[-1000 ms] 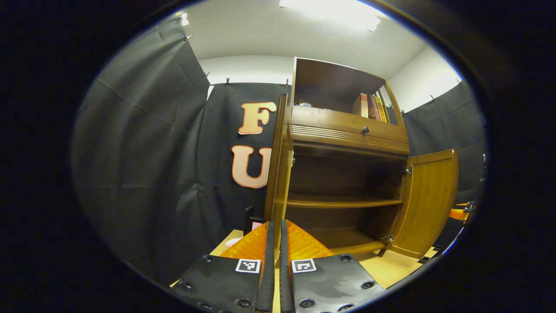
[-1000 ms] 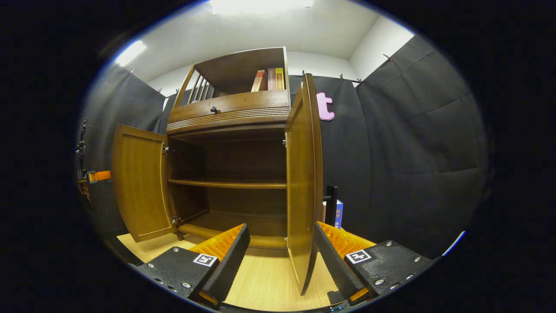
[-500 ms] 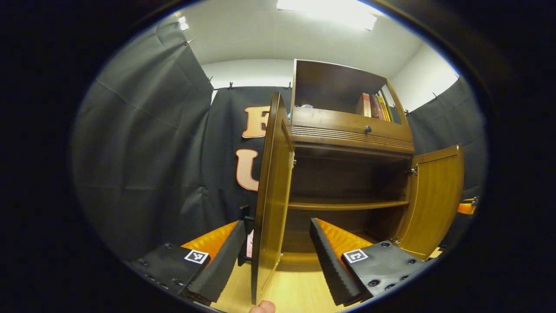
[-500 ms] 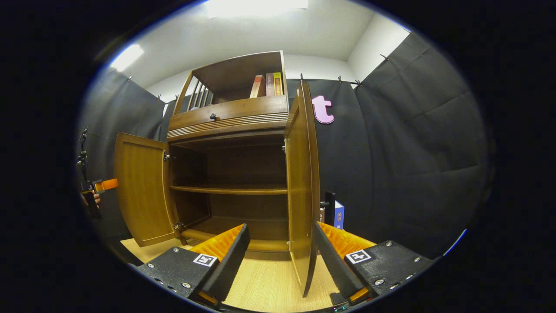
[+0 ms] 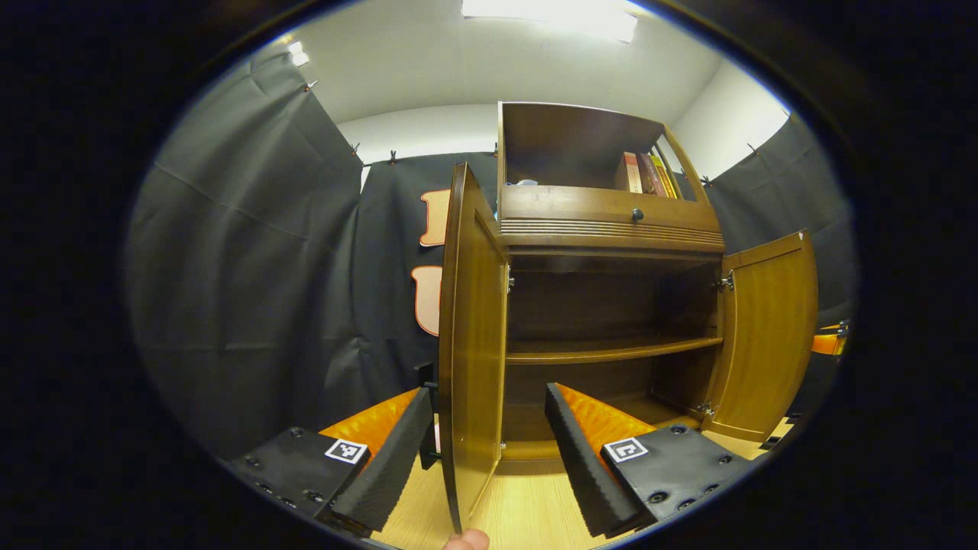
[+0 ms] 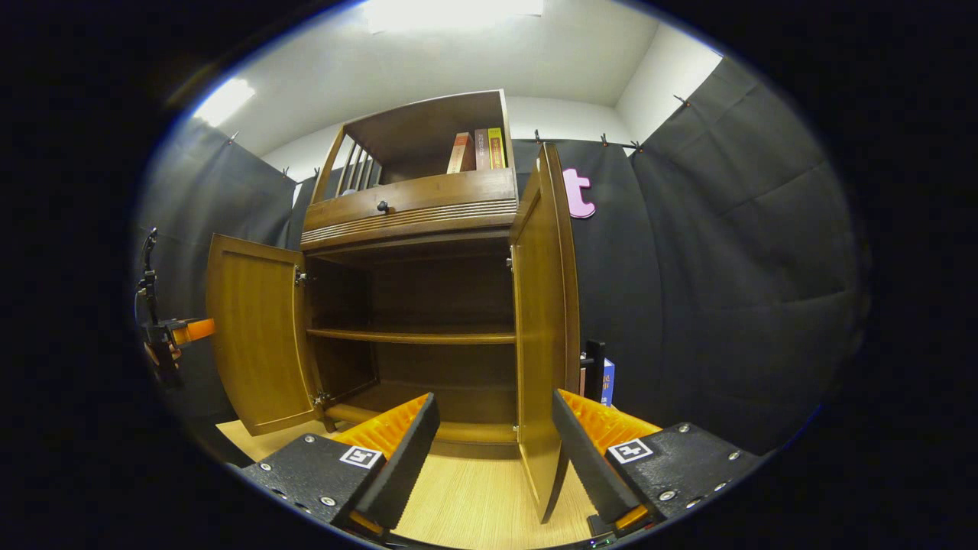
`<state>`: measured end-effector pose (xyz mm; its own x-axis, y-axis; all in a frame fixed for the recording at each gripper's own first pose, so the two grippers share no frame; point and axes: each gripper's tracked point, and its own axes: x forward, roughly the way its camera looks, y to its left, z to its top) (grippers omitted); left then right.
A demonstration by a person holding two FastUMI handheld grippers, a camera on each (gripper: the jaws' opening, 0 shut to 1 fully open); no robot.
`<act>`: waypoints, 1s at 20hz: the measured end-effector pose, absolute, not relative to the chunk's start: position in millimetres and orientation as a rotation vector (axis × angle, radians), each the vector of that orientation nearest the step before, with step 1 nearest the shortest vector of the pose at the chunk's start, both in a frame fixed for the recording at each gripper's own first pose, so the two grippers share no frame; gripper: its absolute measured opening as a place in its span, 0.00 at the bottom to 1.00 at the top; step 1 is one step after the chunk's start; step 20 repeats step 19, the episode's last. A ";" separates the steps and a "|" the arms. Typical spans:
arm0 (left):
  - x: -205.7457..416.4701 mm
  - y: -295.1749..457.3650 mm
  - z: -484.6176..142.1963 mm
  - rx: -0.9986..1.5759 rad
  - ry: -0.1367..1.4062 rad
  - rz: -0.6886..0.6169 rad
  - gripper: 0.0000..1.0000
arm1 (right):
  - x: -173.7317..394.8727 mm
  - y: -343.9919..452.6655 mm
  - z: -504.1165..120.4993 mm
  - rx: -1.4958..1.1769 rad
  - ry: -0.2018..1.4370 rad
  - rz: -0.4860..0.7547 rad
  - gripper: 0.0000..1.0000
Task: Open the right door of the double-door shoe cabinet with the right hand, and open the left door with the left hand.
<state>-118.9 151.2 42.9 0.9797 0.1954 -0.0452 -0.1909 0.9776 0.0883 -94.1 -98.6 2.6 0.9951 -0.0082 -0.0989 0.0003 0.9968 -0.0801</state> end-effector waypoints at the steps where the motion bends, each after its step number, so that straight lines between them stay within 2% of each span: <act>1: -118.3 151.9 44.6 0.080 0.050 0.197 0.94 | -95.5 -98.5 4.3 -0.083 0.095 -0.005 0.92; 5: -117.4 152.0 45.5 0.075 0.051 0.197 0.94 | -95.4 -96.8 2.7 -0.074 0.097 0.003 0.95; 6: -117.8 152.4 45.9 0.076 0.051 0.196 0.94 | -95.2 -96.3 1.5 -0.074 0.099 0.004 0.92; 7: -117.3 152.3 45.6 0.076 0.051 0.196 0.97 | -94.9 -96.6 0.9 -0.075 0.098 0.002 0.95; 9: -115.9 151.3 46.3 0.087 0.048 0.193 0.94 | -95.1 -98.1 -2.3 -0.073 0.103 -0.001 0.92; 20: -113.8 144.2 50.8 0.099 0.040 0.187 0.93 | -95.1 -99.4 -2.8 -0.064 0.102 0.002 0.92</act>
